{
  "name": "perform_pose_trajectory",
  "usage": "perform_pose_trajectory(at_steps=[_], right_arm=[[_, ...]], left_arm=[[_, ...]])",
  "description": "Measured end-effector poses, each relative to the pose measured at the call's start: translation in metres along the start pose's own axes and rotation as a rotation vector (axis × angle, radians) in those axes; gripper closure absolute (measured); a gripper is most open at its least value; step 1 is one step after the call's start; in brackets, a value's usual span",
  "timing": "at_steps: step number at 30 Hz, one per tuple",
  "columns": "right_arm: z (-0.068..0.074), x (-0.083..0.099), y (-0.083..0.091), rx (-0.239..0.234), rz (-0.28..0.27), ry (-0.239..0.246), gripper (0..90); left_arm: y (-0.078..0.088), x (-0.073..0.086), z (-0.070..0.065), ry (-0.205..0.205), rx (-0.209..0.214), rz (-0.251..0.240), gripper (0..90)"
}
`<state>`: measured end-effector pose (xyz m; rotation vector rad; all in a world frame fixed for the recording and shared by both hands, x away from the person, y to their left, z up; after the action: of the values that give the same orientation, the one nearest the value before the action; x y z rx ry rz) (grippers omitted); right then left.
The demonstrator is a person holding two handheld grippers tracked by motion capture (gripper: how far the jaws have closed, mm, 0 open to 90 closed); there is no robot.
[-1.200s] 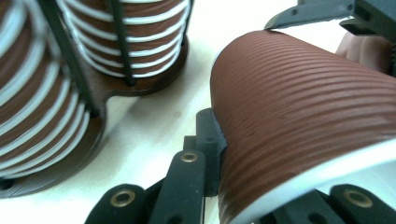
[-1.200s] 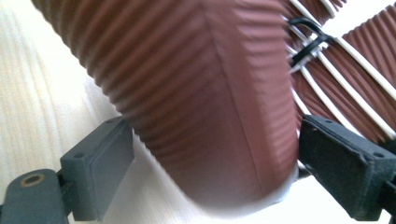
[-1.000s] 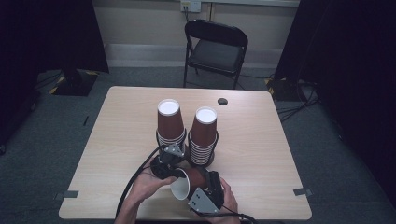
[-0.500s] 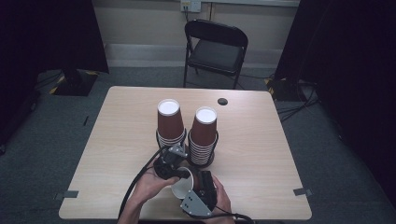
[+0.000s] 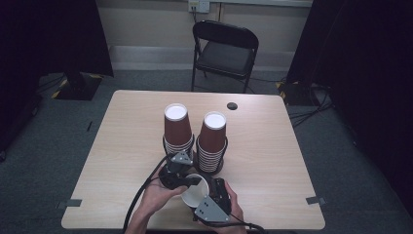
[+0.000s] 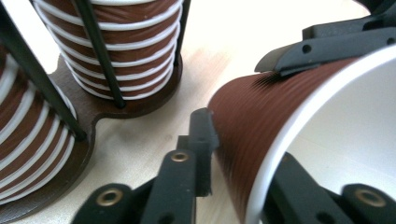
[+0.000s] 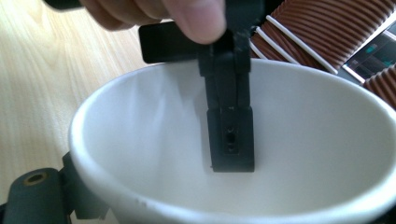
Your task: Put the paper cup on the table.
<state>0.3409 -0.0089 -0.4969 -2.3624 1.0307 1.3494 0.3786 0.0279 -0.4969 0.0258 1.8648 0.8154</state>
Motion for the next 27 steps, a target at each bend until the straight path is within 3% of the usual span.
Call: perform_pose_trajectory(at_steps=[7, 15, 23, 27], right_arm=[[-0.001, 0.003, 0.001, -0.006, 0.002, -0.042, 11.9], [-0.005, 0.004, 0.003, -0.006, -0.003, -0.086, 12.1], [-0.009, 0.003, 0.004, -0.005, -0.024, -0.157, 12.3], [-0.01, 0.005, 0.004, -0.009, -0.031, -0.197, 12.4]], left_arm=[[0.001, 0.002, 0.002, 0.008, -0.005, -0.046, 73.3], [0.004, -0.001, 0.003, -0.027, -0.039, -0.112, 66.2], [0.009, -0.005, 0.004, -0.042, -0.056, -0.175, 58.4], [0.011, -0.004, 0.003, -0.039, -0.043, -0.212, 54.7]])
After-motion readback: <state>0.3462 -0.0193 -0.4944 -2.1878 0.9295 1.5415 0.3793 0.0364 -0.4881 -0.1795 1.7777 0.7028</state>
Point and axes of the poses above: each handheld gripper's, and its own axes: y roughly backward along the jaws, x roughly out of its underside, z roughly to its left, the point moved 10 cm from there along -y, roughly forward along the jaws, and after that the axes turned 10 degrees about -z, right-handed, at the moved point
